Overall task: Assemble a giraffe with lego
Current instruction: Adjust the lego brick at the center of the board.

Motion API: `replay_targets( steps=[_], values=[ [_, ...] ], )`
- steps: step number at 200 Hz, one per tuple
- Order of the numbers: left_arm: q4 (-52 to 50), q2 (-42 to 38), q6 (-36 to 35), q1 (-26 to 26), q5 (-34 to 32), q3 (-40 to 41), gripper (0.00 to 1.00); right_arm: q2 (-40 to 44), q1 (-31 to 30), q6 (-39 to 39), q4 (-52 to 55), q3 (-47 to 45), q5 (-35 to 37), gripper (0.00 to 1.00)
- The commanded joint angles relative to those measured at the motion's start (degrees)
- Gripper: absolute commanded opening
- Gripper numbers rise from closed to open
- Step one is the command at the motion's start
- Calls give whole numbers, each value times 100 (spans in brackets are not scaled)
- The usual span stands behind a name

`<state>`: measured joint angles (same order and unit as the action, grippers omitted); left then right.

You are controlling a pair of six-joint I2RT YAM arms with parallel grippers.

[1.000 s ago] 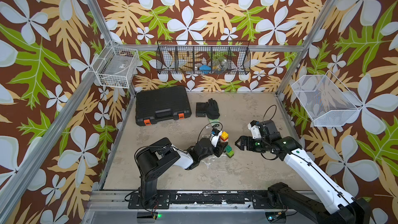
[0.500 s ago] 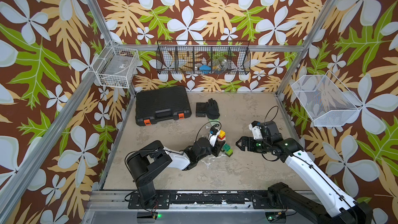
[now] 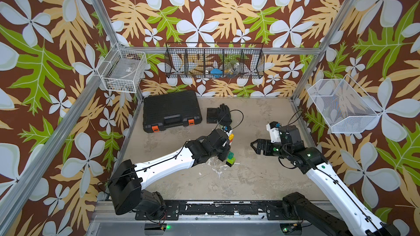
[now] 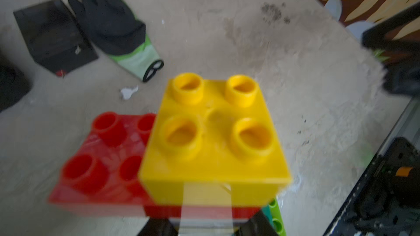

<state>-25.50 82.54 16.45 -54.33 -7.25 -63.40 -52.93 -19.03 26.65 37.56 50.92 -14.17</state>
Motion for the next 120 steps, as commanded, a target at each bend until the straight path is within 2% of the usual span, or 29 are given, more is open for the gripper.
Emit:
replay_targets(
  steps=[1,39,76,120],
  values=[
    [-2096,-15,193,-2,-55,-246,25,30,0,-245,-172,60,183,97],
    [-3047,171,375,2,57,-349,25,125,-1,-426,-288,-42,108,97],
    [-2932,486,414,-4,557,-95,26,307,1,-564,-293,-169,8,97],
    [-2838,1082,122,9,784,-188,27,641,0,-670,-146,-341,-63,97]
  ],
)
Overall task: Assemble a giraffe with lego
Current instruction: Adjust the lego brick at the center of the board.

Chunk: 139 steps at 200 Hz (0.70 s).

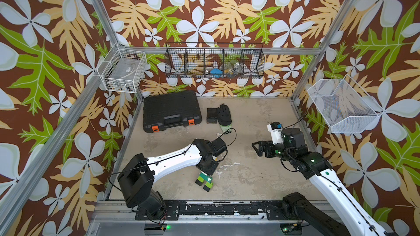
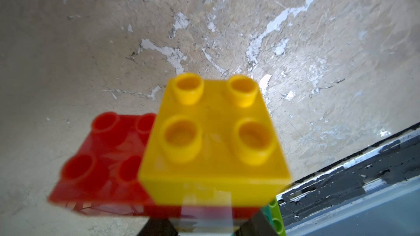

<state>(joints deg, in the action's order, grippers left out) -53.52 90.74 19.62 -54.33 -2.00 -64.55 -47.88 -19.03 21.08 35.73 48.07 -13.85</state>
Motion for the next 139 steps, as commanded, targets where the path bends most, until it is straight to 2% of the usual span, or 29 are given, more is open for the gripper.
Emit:
replay_targets(
  steps=[1,36,109,139],
  values=[
    [-36,279,-199,9,265,-74,27,142,-2,-108,39,-59,-98,97],
    [-121,757,-364,3,275,-135,28,336,-4,-82,77,-79,-191,97],
    [42,1096,-353,5,331,34,34,749,1,-94,267,-184,-206,97],
    [87,1173,-241,6,282,-89,62,865,2,-109,387,-142,-155,97]
  ],
)
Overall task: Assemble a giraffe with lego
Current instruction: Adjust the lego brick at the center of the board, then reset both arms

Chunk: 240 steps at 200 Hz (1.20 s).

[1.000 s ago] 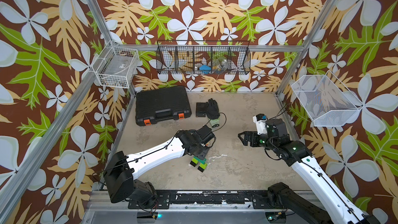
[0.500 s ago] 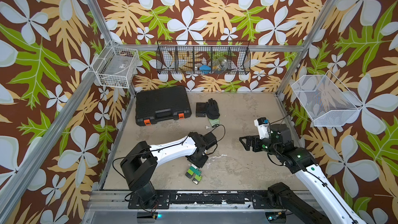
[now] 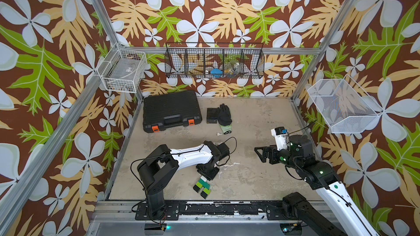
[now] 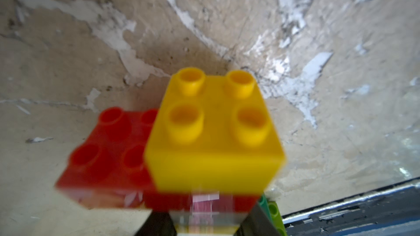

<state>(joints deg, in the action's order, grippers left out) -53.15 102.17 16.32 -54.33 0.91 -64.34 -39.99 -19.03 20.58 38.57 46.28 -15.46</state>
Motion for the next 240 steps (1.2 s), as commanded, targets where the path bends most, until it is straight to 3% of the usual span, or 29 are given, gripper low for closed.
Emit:
replay_targets(
  steps=[1,22,38,84,107,149,168,211,240],
  values=[
    [46,26,90,8,-15,-117,63,82,3,-57,109,38,3,97],
    [-43,24,147,7,-100,-307,92,154,2,-62,168,31,48,97],
    [-157,-40,187,2,-165,-431,98,183,1,-60,187,45,74,97],
    [-421,-760,518,3,-411,-369,98,99,-1,-52,46,6,65,97],
    [-377,-1505,948,10,-439,4,92,-85,-4,-62,-107,-27,-92,97],
    [409,-3012,1707,10,-213,849,89,-428,1,-262,-167,55,-64,97],
    [933,-3629,2036,3,-482,1151,93,-494,-3,-375,-427,-33,6,98],
    [1345,-4431,2311,129,-1591,1338,100,-895,5,-441,-737,111,1339,100],
    [1765,-4763,2218,702,-2093,1406,100,-586,13,-659,-1633,-260,2014,100]
  ],
)
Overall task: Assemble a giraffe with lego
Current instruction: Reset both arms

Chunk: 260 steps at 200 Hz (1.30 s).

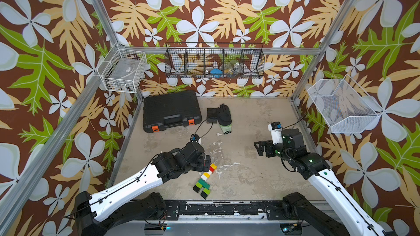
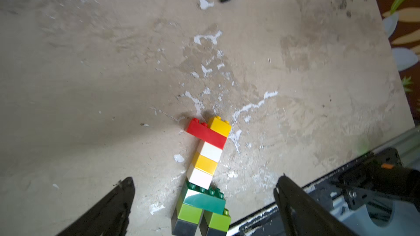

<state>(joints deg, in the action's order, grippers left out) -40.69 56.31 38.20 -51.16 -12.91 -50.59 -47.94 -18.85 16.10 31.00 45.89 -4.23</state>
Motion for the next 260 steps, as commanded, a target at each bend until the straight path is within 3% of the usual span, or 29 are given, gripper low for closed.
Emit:
replay_targets(
  steps=[1,23,45,68,85,114,138,170,189,215,225,231,237,248,255,260],
  values=[
    [540,-180,17,413,-721,31,100,230,0,-220,-916,-238,912,100],
    [867,-178,-264,1084,-888,5,100,515,66,-378,-1626,-582,1599,100],
    [1189,-48,-558,1527,-1424,46,100,551,445,-466,-2336,-978,1817,100],
    [2047,4,-1248,1913,-1883,481,100,510,1216,-818,-3480,-1670,617,100],
    [3343,-134,-2075,2154,-2064,1197,100,492,1826,-1113,-4586,-2320,-288,100],
    [6004,-260,-3397,2609,-2266,2746,100,157,2192,-1262,-6411,-3198,-346,100],
    [7542,238,-3356,3342,-2039,3531,100,-526,2290,-1325,-7731,-3686,-598,100],
    [9543,1021,-3555,3401,-2030,4178,100,-1323,2290,-1371,-9235,-4346,-174,100],
    [10031,1547,-3496,3422,-2109,4059,100,-1825,2290,-1266,-9844,-4337,-386,100],
    [10636,2227,-4351,3494,-1487,3874,100,-3023,2290,-1310,-10573,-4018,-627,100],
    [11068,2481,-4325,3653,-1335,3929,100,-3671,2277,-1289,-11179,-4010,-592,100],
    [10816,2466,-4070,3795,-1348,3840,100,-3981,2263,-1216,-11584,-3948,-584,100],
    [10700,2370,-3865,4025,-1087,3875,100,-3971,2245,-1209,-11328,-3798,-595,100],
    [11388,2435,-3539,4362,-704,4274,100,-3594,2086,-1430,-10074,-3494,-260,100],
    [12055,2675,-3437,4391,-948,4457,100,-3693,2010,-1435,-10334,-3555,-35,100],
    [11983,2797,-3478,4458,-892,4365,100,-3803,2004,-1364,-10577,-3592,74,100]
  ],
)
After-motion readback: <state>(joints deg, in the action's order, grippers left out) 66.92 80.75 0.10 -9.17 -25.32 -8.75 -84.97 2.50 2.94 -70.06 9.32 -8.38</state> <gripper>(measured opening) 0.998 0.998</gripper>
